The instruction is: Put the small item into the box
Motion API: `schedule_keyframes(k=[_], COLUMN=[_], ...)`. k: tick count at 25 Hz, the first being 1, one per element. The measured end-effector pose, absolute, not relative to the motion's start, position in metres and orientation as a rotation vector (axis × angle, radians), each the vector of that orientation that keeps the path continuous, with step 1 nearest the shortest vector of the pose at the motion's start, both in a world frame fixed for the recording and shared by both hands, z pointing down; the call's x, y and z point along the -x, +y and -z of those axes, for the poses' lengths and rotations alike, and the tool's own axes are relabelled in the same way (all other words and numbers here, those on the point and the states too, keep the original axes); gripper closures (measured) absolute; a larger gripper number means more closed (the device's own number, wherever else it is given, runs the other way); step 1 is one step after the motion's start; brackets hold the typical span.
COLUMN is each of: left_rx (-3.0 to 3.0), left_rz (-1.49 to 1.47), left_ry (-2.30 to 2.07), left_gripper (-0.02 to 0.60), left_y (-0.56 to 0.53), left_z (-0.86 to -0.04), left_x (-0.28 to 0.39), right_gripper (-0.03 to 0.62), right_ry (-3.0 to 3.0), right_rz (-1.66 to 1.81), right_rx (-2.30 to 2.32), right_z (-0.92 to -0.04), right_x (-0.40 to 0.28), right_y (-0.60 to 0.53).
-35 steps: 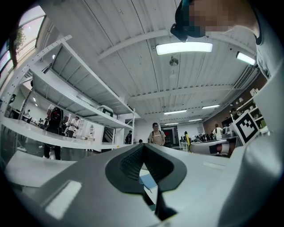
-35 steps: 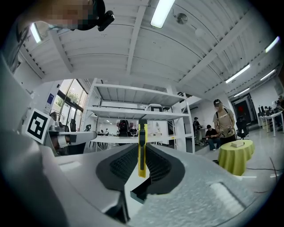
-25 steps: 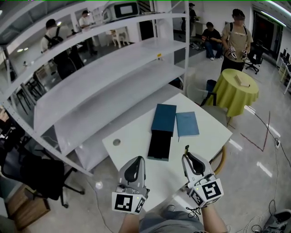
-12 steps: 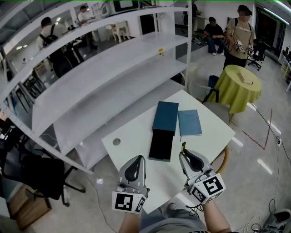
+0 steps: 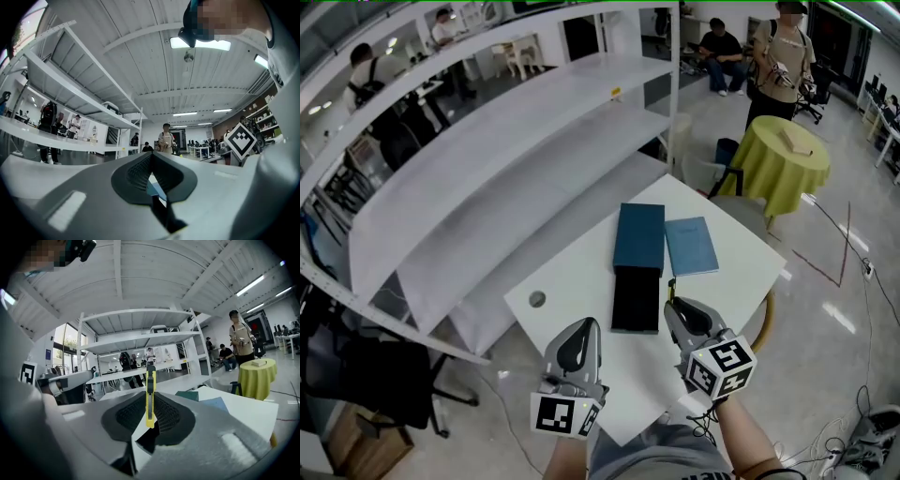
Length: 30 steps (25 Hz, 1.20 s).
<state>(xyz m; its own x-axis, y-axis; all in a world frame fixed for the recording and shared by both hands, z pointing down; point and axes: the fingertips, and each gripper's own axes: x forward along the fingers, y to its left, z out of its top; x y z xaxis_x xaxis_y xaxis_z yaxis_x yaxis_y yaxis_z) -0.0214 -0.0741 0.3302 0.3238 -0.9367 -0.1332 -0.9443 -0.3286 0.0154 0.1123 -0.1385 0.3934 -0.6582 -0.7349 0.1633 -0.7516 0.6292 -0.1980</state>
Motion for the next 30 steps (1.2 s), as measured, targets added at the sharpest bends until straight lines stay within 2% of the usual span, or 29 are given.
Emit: schedule_keyframes(k=[30], left_rx=[2.647], left_rz=[-0.161], left_ry=[1.712], left_gripper=[0.566], left_y=[-0.099], left_z=[-0.367], left_x=[0.077], right_gripper=[0.539], right_ry=[-2.337], right_rz=[-0.801], right_rx=[-1.231], right_z=[-0.513], right_x=[-0.065], right_y=[-0.179])
